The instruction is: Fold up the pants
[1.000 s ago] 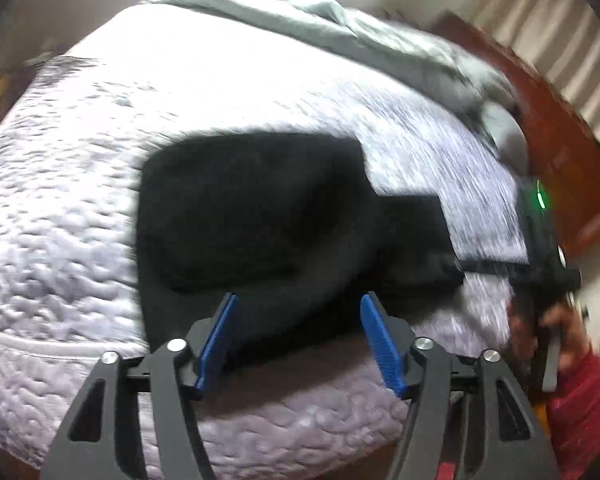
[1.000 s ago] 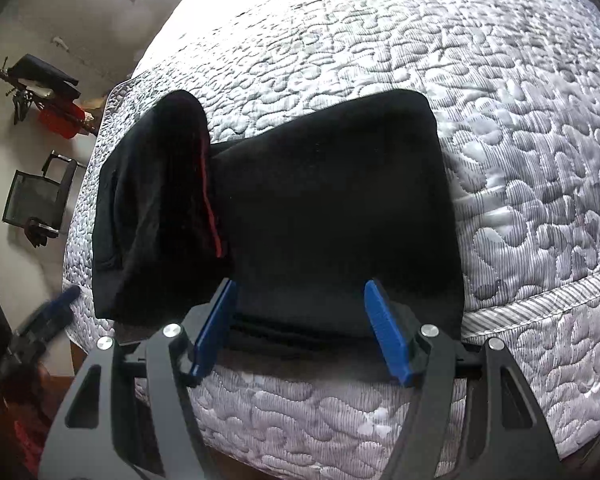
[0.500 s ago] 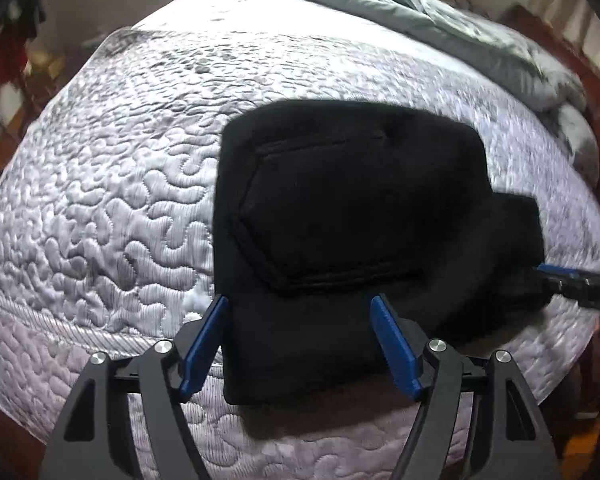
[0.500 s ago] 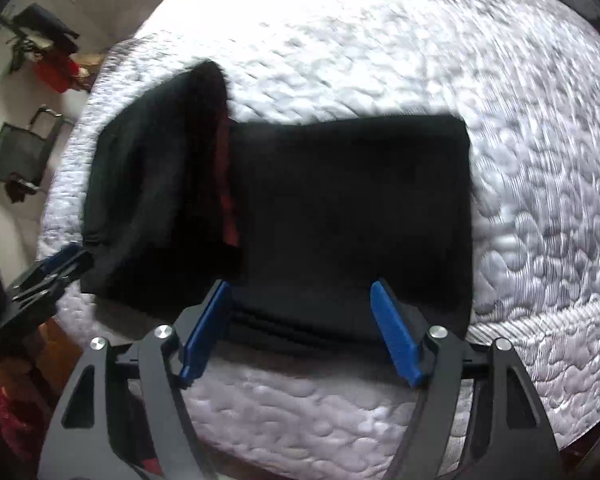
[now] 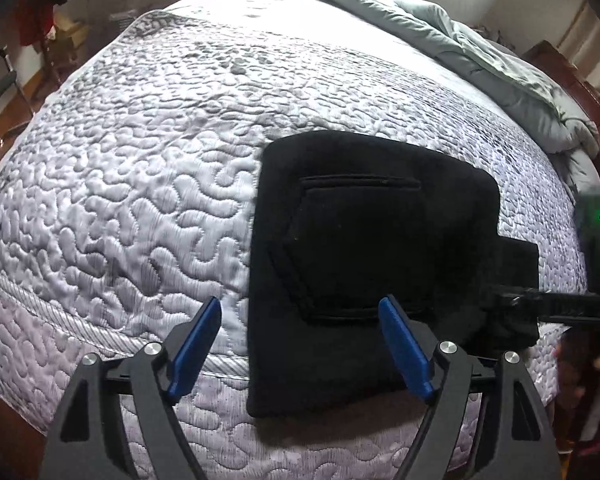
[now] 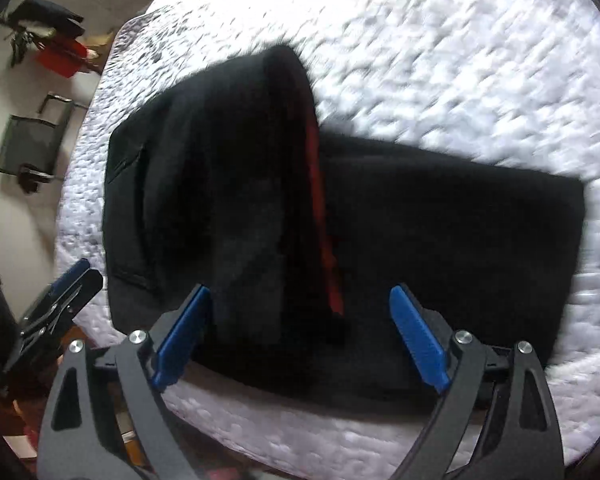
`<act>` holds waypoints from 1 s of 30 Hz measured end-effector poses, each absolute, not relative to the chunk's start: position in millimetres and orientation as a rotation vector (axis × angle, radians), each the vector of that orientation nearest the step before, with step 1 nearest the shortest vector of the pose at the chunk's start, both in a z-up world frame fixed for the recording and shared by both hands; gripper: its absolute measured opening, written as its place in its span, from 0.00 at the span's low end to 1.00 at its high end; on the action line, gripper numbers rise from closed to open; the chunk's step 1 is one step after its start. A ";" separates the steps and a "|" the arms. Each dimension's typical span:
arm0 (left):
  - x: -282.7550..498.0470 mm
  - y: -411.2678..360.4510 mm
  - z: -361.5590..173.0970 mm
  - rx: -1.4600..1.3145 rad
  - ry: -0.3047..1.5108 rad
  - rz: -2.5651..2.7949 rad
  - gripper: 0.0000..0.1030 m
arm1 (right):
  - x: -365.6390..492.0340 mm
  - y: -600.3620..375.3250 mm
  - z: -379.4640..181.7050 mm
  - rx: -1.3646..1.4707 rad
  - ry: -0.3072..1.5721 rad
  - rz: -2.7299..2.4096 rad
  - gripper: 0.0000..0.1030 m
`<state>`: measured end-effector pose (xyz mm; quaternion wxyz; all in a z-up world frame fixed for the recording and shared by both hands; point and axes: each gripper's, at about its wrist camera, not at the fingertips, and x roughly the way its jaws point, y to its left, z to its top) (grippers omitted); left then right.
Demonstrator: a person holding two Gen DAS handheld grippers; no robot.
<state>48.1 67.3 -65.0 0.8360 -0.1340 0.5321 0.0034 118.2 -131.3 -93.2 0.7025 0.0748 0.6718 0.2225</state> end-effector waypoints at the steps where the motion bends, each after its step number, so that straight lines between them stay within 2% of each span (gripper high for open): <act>1: 47.8 69.7 -65.5 -0.293 1.128 0.008 0.79 | 117.4 -129.5 -97.2 0.177 1.490 0.498 0.88; 4: 47.7 74.0 -68.6 -0.303 1.133 0.016 0.80 | 110.1 -117.1 -89.5 0.099 1.392 0.550 0.59; 5: 47.8 75.3 -70.0 -0.307 1.135 0.020 0.80 | 108.4 -114.3 -86.7 0.086 1.377 0.559 0.53; 6: 47.9 77.0 -71.7 -0.316 1.140 0.027 0.80 | 107.2 -113.7 -84.1 0.076 1.365 0.569 0.39; 7: 47.4 78.0 -73.0 -0.324 1.144 0.029 0.80 | 107.1 -115.1 -80.9 0.088 1.355 0.593 0.29; 8: 46.8 79.0 -73.9 -0.334 1.148 0.031 0.80 | 107.7 -119.6 -76.1 0.126 1.345 0.612 0.20; 9: 46.5 81.1 -74.6 -0.348 1.152 0.036 0.80 | 108.0 -124.6 -72.1 0.158 1.338 0.629 0.17; 20: 43.0 90.6 -57.5 -0.421 1.107 0.056 0.80 | 93.6 -175.4 -1.9 0.285 1.161 0.713 0.15; 30: 54.1 36.3 -56.6 -0.322 1.139 -0.048 0.81 | 83.2 -257.7 4.2 0.332 1.130 0.576 0.15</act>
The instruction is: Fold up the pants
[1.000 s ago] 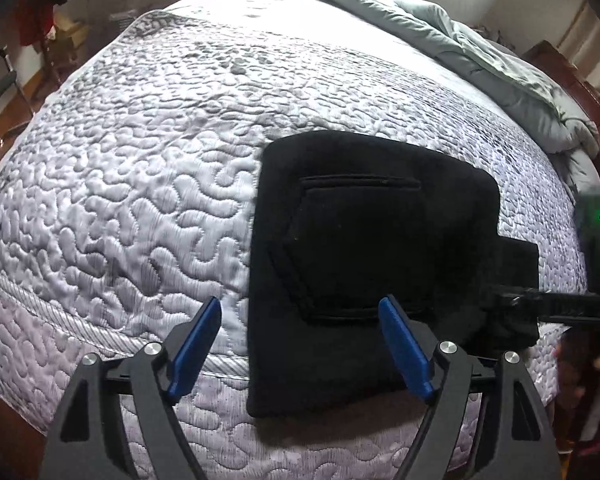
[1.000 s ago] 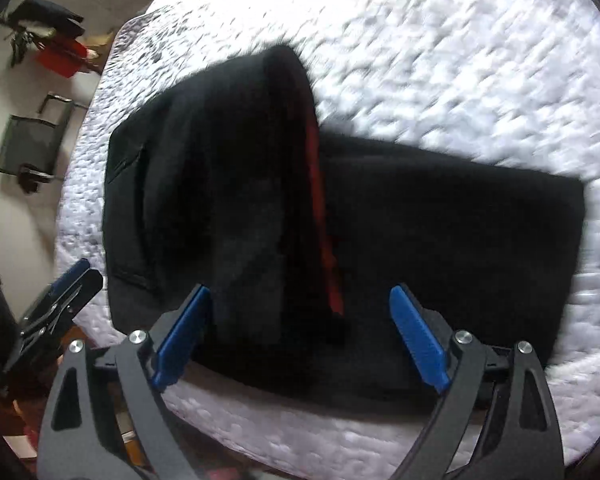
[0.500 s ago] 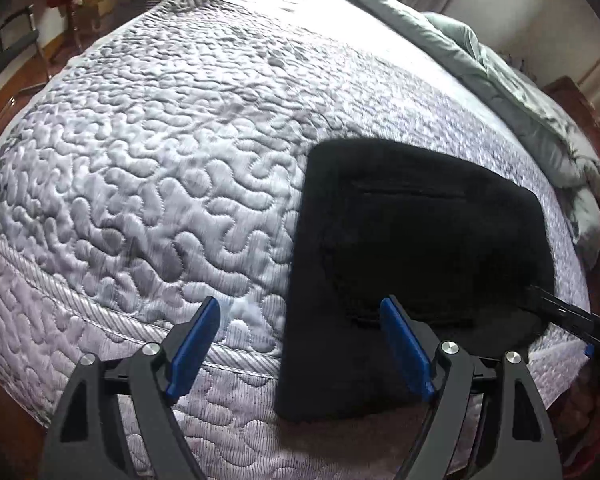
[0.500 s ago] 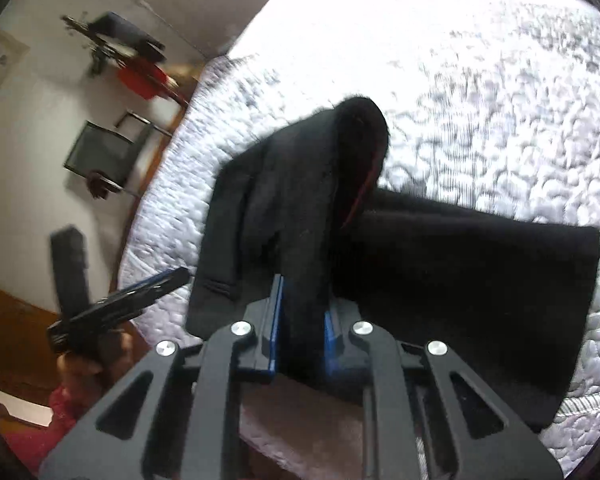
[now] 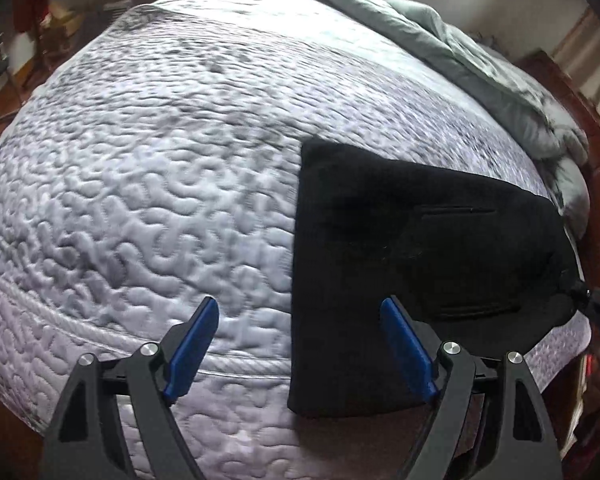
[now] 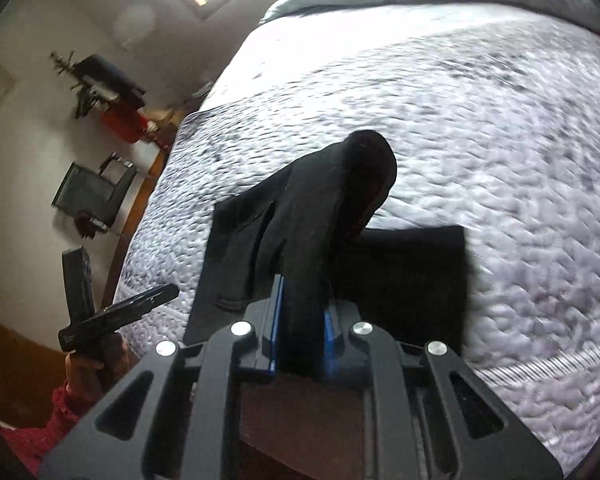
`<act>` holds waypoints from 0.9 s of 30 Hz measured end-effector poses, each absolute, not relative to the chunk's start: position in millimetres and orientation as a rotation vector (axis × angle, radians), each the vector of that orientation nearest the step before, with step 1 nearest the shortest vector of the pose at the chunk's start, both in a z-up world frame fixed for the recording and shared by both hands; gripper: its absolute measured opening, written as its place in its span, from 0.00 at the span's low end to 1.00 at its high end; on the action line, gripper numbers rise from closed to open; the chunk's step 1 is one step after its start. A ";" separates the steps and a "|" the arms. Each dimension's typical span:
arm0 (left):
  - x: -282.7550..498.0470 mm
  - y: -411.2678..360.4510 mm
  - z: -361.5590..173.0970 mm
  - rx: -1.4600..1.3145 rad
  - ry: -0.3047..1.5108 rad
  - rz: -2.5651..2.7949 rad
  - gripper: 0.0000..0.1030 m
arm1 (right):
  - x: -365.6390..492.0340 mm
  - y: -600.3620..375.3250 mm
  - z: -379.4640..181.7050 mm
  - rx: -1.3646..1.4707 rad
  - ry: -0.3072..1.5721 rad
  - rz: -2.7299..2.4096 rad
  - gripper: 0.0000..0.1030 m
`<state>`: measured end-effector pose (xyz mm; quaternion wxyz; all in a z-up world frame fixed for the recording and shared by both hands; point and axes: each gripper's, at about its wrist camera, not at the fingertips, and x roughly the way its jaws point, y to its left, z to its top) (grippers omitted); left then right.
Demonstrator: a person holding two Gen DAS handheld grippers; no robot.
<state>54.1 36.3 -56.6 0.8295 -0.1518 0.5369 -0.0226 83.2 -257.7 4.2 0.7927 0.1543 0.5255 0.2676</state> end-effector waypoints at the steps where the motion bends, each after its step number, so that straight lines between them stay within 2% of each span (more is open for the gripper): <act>1: 55.6 27.3 -58.7 -0.302 1.150 -0.062 0.81 | 82.7 -263.2 0.6 0.340 1.137 0.562 0.15; 8: 60.9 -8.2 -76.5 -0.214 1.201 -0.087 0.82 | 80.0 -293.4 -43.5 0.391 1.206 0.471 0.15; 13: 62.9 -17.4 -94.9 -0.171 1.233 -0.077 0.82 | 83.6 -294.3 -77.6 0.329 1.279 0.399 0.17; 15: 62.5 -16.7 -99.5 -0.182 1.237 -0.073 0.85 | 84.0 -295.8 -88.8 0.345 1.295 0.387 0.20; 18: 64.0 -15.3 -98.0 -0.177 1.243 -0.071 0.84 | 84.9 -296.9 -86.8 0.341 1.312 0.401 0.31; 19: 64.7 -15.0 -95.2 -0.172 1.241 -0.074 0.84 | 85.2 -297.1 -82.0 0.327 1.309 0.404 0.41; 21: 67.2 -13.4 -86.6 -0.162 1.224 -0.077 0.84 | 86.0 -299.7 -63.3 0.314 1.264 0.415 0.42; 24: 81.6 -12.0 -66.9 -0.165 1.167 -0.089 0.84 | 99.9 -303.2 -40.0 0.308 1.208 0.416 0.52; 27: 101.6 -15.6 -58.5 -0.139 1.147 -0.079 0.84 | 129.8 -298.0 -37.7 0.284 1.216 0.415 0.53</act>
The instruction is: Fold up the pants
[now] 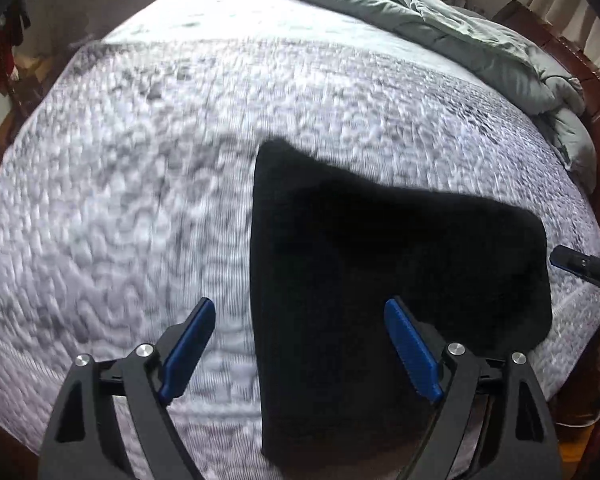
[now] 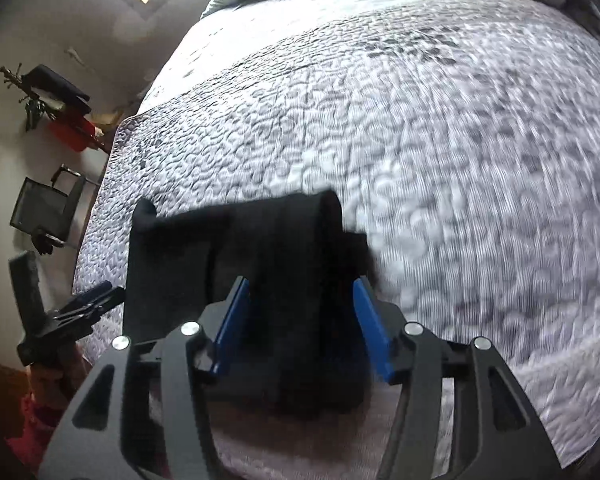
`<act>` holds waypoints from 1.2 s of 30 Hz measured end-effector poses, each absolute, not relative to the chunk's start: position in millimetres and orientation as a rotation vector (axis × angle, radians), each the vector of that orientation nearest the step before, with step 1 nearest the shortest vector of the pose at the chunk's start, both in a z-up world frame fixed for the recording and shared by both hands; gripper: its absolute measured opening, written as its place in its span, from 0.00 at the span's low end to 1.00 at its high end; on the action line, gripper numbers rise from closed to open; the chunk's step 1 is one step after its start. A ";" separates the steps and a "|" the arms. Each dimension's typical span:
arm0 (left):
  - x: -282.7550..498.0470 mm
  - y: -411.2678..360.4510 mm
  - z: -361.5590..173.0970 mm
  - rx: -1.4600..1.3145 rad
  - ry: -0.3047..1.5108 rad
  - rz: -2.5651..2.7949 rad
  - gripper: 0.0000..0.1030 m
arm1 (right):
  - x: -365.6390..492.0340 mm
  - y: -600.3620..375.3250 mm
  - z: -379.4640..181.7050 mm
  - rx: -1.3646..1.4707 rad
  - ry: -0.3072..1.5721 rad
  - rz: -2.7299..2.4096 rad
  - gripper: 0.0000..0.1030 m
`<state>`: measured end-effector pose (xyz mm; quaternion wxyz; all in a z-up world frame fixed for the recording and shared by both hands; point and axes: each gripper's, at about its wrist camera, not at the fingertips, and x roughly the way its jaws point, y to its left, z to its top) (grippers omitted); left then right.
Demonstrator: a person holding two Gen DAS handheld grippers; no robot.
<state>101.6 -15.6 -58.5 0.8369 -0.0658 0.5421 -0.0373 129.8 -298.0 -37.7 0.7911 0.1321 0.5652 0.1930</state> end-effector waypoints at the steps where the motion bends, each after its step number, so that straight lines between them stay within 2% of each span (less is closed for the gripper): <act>1: 110.3 -18.1 -58.0 -0.127 1.143 -0.078 0.84 | 139.6 -297.0 -40.7 0.293 1.228 0.419 0.53; 4: 127.0 -23.3 -62.8 -0.123 1.158 -0.081 0.84 | 167.2 -288.9 -55.0 0.304 1.272 0.419 0.53; 8: 138.5 -32.0 -79.8 -0.115 1.201 -0.081 0.84 | 180.9 -284.2 -62.4 0.381 1.288 0.490 0.21; 11: 139.3 -31.6 -94.8 -0.138 1.241 -0.085 0.85 | 181.0 -282.5 -53.0 0.353 1.259 0.497 0.16; 14: 137.9 -24.9 -108.0 -0.212 1.253 -0.093 0.90 | 180.9 -285.1 -58.2 0.348 1.279 0.445 0.13; 19: 137.9 -24.4 -113.1 -0.226 1.261 -0.100 0.91 | 186.7 -284.7 -87.4 0.360 1.328 0.374 0.16; 21: 136.3 -23.8 -109.2 -0.217 1.263 -0.097 0.90 | 184.5 -285.6 -82.2 0.365 1.312 0.390 0.22; 23: 130.0 -20.4 -101.7 -0.220 1.256 -0.091 0.90 | 174.4 -290.3 -69.3 0.362 1.289 0.413 0.36; 25: 118.9 -16.8 -95.1 -0.225 1.245 -0.102 0.90 | 160.0 -295.5 -56.5 0.350 1.270 0.422 0.38; 28: 98.1 -12.3 -88.4 -0.226 1.231 -0.109 0.90 | 128.1 -303.2 -44.5 0.345 1.264 0.454 0.47; 36: 58.8 -19.3 -102.4 -0.216 1.266 -0.129 0.90 | 68.0 -305.6 -64.2 0.396 1.338 0.513 0.49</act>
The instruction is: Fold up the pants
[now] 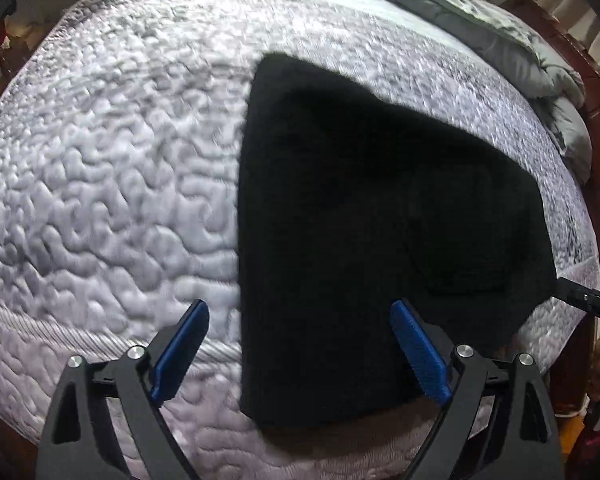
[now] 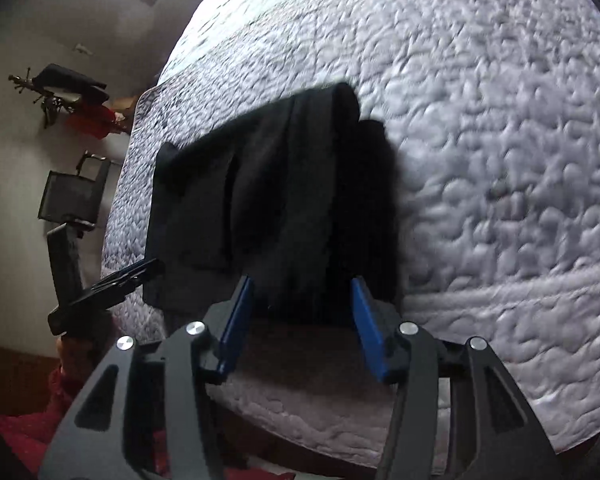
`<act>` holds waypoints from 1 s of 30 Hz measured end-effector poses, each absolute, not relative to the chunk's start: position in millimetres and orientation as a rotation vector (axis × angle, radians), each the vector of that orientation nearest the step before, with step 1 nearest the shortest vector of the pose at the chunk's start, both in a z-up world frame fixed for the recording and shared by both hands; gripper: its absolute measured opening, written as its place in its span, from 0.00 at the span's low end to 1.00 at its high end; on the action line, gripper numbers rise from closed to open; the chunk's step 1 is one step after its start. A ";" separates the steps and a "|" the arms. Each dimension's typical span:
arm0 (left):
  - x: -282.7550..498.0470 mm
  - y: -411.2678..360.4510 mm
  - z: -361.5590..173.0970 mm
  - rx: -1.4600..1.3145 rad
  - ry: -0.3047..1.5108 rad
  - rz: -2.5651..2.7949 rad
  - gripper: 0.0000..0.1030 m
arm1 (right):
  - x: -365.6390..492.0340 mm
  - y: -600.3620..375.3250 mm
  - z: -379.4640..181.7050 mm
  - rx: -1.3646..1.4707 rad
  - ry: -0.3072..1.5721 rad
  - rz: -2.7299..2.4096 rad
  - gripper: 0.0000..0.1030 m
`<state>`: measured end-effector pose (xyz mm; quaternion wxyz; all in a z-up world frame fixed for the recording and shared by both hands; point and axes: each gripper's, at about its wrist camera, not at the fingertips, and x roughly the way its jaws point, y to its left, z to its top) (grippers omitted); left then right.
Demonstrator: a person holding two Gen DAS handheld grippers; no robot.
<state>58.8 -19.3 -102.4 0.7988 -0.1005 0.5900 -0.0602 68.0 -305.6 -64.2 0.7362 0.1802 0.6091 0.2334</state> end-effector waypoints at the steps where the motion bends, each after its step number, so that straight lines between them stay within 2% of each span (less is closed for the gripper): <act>1: 57.2 -22.2 -104.8 -0.215 1.270 -0.130 0.90 | 66.8 -303.0 -66.7 0.398 1.344 0.517 0.50; 3: 56.4 -26.6 -107.4 -0.220 1.275 -0.137 0.90 | 67.1 -298.2 -69.2 0.383 1.342 0.508 0.41; 5: 56.4 -30.3 -109.8 -0.214 1.278 -0.134 0.90 | 68.8 -295.3 -67.6 0.348 1.329 0.495 0.25; 6: 56.7 -31.4 -111.0 -0.211 1.279 -0.131 0.91 | 68.7 -295.4 -66.0 0.349 1.325 0.496 0.14; 8: 59.6 -33.1 -114.1 -0.214 1.285 -0.123 0.93 | 68.3 -295.3 -59.6 0.350 1.318 0.510 0.08; 13: 62.8 -37.2 -120.1 -0.212 1.287 -0.121 0.96 | 64.7 -296.9 -56.8 0.237 1.336 0.434 0.02; 16: 64.3 -41.9 -121.8 -0.193 1.280 -0.126 0.97 | 66.9 -299.0 -77.6 0.233 1.373 0.396 0.02; 20: 64.9 -40.7 -123.1 -0.219 1.282 -0.130 0.97 | 68.7 -296.7 -77.8 0.219 1.373 0.385 0.03; 26: 55.5 -43.9 -100.9 -0.185 1.245 -0.126 0.96 | 58.8 -297.3 -47.4 0.205 1.306 0.394 0.09; 30: 50.8 -49.8 -81.0 -0.194 1.202 -0.161 0.96 | 54.8 -290.8 -19.1 0.195 1.243 0.432 0.09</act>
